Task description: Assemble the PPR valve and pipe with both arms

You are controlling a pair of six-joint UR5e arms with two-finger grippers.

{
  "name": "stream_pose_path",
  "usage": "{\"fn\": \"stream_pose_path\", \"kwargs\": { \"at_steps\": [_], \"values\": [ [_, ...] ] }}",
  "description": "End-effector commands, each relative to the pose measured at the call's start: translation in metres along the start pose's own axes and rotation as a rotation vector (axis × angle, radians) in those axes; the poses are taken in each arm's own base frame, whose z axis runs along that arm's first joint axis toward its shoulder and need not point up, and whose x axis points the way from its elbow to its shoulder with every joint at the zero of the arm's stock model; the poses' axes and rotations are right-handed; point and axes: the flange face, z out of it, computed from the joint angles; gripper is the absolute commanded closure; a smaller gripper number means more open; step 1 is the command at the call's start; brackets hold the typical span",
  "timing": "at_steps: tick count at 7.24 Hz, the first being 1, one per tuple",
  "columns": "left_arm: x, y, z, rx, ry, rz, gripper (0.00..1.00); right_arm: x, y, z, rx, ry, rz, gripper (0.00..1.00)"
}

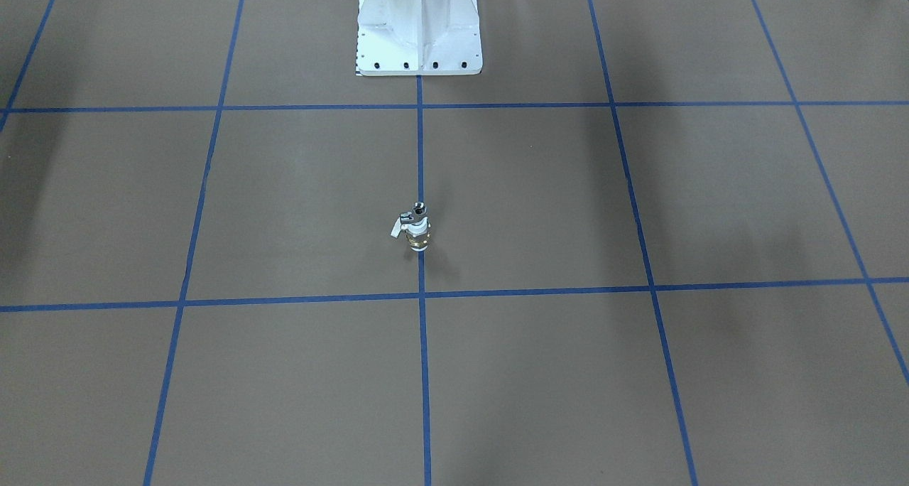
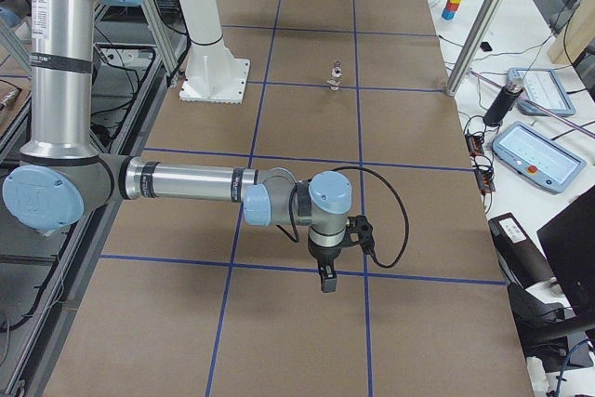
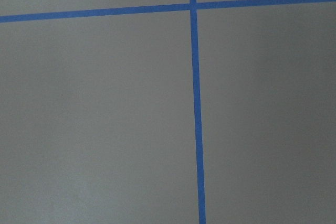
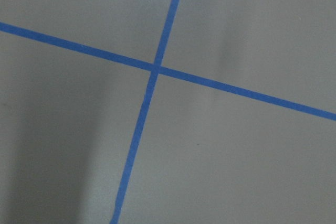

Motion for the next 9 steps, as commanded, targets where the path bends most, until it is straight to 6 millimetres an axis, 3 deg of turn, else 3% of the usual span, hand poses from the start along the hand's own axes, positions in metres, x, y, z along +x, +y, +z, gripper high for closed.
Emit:
{"fn": "stream_pose_path", "kwargs": {
  "at_steps": [1,9],
  "values": [
    [0.0034,-0.0013,-0.0036,0.008,0.000,0.007,0.00,0.0012,0.0020,0.0013,-0.003,-0.002,0.006,0.01],
    [0.0090,0.0002,-0.0117,0.024,-0.004,0.018,0.00,0.0001,0.0022,0.0000,0.000,-0.004,0.006,0.01]
  ]
}}
